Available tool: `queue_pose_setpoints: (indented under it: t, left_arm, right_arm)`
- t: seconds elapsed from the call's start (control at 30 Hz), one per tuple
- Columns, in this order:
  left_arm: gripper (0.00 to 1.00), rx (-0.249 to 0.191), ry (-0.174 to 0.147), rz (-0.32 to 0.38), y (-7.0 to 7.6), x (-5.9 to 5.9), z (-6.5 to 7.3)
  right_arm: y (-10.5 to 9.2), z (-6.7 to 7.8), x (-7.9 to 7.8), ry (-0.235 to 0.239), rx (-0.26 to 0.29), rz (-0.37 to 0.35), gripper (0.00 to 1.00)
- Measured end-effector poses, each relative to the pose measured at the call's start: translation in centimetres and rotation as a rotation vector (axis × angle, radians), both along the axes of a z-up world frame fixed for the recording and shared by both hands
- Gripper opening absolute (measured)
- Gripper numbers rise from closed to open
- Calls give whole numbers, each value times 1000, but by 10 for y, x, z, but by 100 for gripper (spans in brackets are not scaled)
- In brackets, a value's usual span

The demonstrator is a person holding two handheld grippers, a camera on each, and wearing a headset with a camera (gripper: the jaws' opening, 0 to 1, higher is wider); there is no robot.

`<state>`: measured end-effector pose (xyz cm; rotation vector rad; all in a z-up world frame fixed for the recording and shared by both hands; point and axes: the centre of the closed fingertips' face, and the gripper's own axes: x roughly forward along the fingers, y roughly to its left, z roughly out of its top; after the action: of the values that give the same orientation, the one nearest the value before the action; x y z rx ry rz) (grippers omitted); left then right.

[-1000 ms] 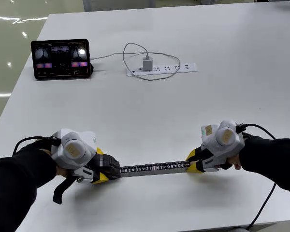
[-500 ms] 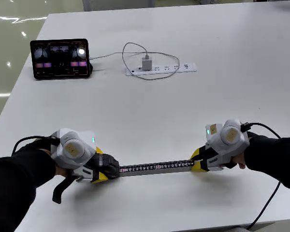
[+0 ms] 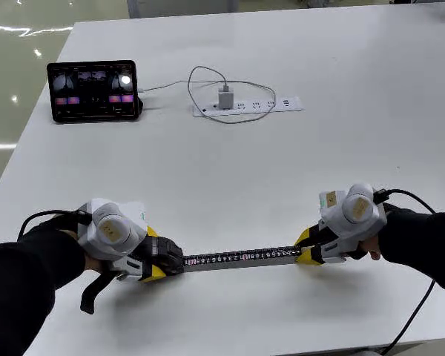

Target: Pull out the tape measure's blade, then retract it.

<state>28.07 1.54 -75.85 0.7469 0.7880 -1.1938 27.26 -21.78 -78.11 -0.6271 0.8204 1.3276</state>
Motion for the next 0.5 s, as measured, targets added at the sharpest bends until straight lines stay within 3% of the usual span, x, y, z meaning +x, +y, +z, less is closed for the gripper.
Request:
queue_pose_setpoints:
  t: [0.5]
  left_arm:
    - [34, -2, 2, -2, -1, 0, 0]
  right_arm:
    - [-6, -1, -1, 1, -1, -15, 10]
